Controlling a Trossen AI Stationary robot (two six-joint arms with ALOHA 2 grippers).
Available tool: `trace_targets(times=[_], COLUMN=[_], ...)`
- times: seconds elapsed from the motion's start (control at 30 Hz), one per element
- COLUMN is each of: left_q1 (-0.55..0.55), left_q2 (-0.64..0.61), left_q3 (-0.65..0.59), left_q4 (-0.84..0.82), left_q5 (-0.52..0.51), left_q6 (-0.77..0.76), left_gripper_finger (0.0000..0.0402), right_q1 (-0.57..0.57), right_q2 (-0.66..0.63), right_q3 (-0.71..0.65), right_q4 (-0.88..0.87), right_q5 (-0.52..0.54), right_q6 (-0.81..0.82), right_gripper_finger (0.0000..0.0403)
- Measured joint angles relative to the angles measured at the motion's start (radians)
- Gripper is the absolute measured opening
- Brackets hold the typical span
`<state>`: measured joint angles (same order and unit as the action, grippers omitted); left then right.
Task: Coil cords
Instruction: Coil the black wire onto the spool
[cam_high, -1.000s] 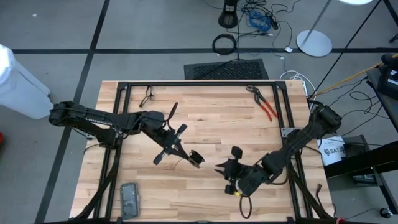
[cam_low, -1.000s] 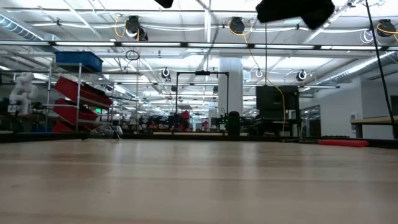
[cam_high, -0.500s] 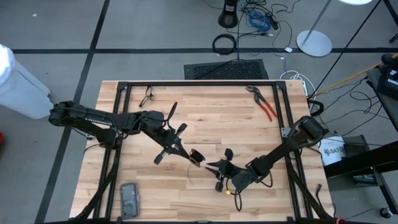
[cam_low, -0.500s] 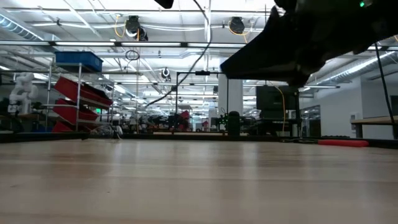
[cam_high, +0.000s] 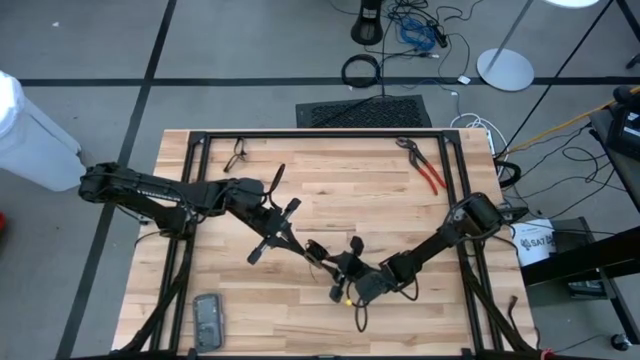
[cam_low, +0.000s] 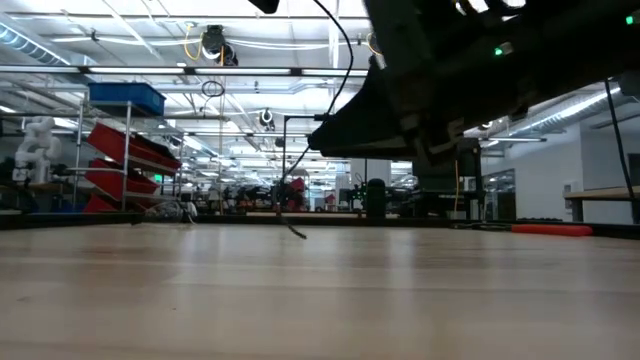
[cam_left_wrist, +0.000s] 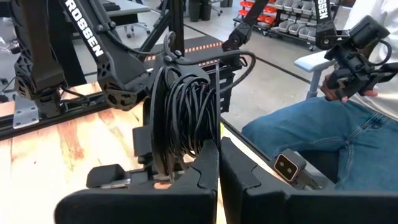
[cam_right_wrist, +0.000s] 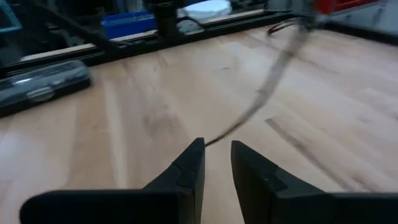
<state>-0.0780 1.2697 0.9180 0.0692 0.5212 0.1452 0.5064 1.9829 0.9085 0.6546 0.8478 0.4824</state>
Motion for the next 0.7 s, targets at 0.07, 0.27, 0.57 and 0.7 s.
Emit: trace_targets(times=[0.07, 0.27, 0.57, 0.7], left_q1=[0.000, 0.000, 0.000, 0.000], left_q2=[0.000, 0.000, 0.000, 0.000], left_q3=[0.000, 0.000, 0.000, 0.000], left_q4=[0.000, 0.000, 0.000, 0.000], left_q5=[0.000, -0.001, -0.001, -0.001], left_q6=[0.000, 0.000, 0.006, 0.006], left_gripper_finger=[0.0002, 0.0002, 0.0002, 0.0002], right_q1=[-0.006, -0.022, -0.025, -0.031], right_q2=[0.007, 0.009, 0.009, 0.009], right_q3=[0.009, 0.013, 0.013, 0.013], right_q4=[-0.006, -0.007, 0.001, 0.007], right_q5=[0.025, 0.045, 0.048, 0.048], right_q6=[0.004, 0.004, 0.003, 0.003], right_gripper_finger=[0.0067, 0.0067, 0.0067, 0.0067])
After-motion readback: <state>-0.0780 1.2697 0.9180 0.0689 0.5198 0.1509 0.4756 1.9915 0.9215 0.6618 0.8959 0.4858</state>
